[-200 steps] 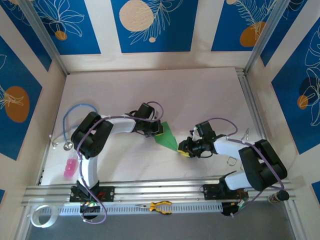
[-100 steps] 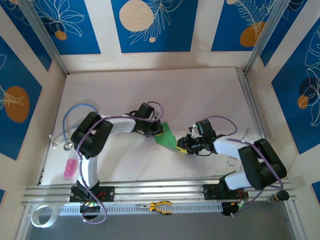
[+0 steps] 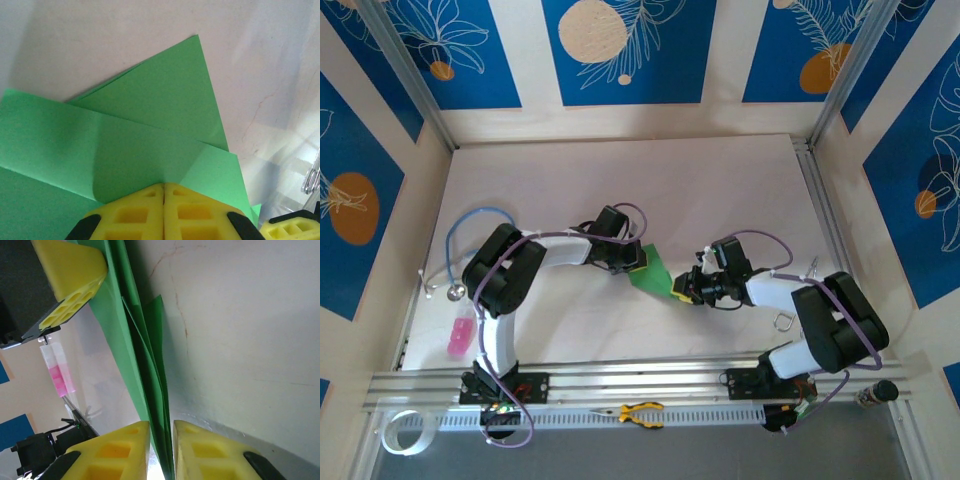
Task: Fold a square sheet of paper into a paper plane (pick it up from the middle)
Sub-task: Turn over the paper at the center of the table.
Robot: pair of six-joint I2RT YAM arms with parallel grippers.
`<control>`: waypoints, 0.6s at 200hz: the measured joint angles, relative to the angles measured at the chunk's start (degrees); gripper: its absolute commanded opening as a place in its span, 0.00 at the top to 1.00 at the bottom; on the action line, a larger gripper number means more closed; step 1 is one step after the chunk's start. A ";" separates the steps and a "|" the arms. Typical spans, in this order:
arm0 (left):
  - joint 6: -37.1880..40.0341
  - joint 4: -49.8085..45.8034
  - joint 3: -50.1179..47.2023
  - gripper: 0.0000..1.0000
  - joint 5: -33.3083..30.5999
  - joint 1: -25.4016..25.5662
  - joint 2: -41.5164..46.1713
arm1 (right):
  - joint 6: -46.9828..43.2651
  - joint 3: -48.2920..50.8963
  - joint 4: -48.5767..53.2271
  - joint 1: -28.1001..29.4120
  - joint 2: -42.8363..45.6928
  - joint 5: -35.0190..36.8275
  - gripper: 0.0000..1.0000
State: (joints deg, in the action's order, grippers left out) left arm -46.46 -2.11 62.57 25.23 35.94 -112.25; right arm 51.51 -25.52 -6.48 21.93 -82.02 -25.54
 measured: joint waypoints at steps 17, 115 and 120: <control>-0.17 -0.04 0.00 0.86 -0.02 -0.04 0.04 | -0.55 -0.02 -0.17 -0.24 0.00 -0.42 0.90; -0.11 0.98 -6.23 0.61 -8.13 -0.44 17.25 | -9.94 -5.99 12.63 -1.66 12.90 2.32 0.97; 0.13 0.94 -6.29 0.60 -9.05 -0.48 18.60 | -10.88 -7.28 14.32 -1.42 13.90 3.45 0.97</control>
State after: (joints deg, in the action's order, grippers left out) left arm -46.33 -1.17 56.27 16.19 35.46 -93.65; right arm 40.62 -32.80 7.84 20.51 -68.12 -22.09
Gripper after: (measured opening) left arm 0.385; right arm 0.056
